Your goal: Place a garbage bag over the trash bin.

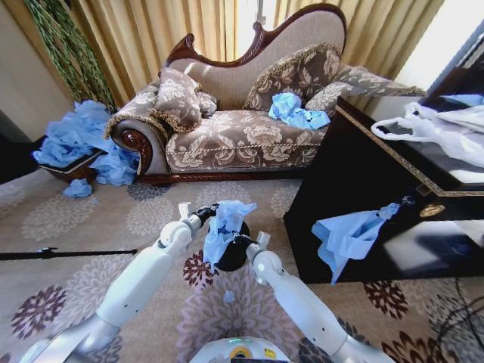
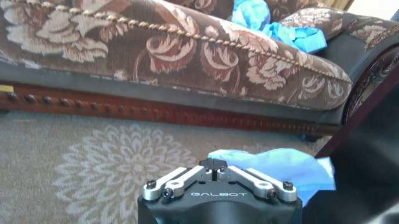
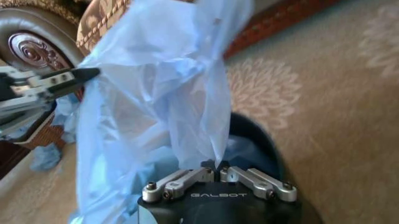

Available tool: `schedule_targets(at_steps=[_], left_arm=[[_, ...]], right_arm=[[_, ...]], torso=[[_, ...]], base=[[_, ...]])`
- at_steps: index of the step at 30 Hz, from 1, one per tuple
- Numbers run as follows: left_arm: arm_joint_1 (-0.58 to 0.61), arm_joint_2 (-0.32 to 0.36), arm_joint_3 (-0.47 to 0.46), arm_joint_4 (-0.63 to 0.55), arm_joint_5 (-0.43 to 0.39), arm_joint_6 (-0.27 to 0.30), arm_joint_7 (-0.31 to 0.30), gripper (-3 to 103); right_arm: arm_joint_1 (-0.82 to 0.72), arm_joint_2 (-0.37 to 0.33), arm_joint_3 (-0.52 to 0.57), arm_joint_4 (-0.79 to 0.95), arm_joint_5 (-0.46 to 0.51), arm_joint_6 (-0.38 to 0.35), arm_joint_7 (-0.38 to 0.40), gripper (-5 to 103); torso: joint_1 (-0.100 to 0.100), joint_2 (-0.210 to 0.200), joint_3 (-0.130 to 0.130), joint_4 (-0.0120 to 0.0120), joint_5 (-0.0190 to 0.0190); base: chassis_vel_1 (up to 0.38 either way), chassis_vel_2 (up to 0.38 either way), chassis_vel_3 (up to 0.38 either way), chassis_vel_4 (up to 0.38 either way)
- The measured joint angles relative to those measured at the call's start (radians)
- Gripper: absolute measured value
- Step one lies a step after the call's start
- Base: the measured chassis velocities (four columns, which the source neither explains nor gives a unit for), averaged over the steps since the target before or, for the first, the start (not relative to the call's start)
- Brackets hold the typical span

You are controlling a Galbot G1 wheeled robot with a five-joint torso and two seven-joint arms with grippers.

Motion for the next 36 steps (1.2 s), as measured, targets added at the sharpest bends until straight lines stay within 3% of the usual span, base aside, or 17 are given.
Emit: schedule_targets(at_steps=[9, 17, 28, 36], left_arm=[[0.035, 0.009, -0.020, -0.042, 0.042, -0.014, -0.039, 0], [0.044, -0.010, -0.030, 0.037, 0.096, -0.022, -0.095, 0], [0.011, -0.033, -0.016, 0.109, 0.107, -0.026, -0.074, 0], [-0.084, -0.098, 0.003, 0.273, 0.098, -0.016, -0.048, 0]], right_arm=[[-0.030, -0.083, 0.007, 0.103, -0.036, 0.001, 0.020, -2], [-0.051, -0.141, 0.046, 0.135, -0.060, -0.009, 0.017, -1], [0.056, -0.123, 0.056, -0.033, -0.082, -0.015, -0.105, 0], [0.162, -0.105, 0.004, -0.196, -0.102, -0.015, -0.224, 0]], torso=[[0.000, 0.000, 0.000, 0.0001, 0.0000], [0.000, 0.000, 0.000, -0.0001, -0.0001], [0.000, 0.000, 0.000, 0.0000, 0.0000], [0.000, 0.000, 0.000, -0.0001, 0.0000]], base=[[0.000, 0.000, 0.000, 0.000], [0.000, 0.000, 0.000, 0.000], [0.000, 0.000, 0.000, 0.000], [0.000, 0.000, 0.000, 0.000]])
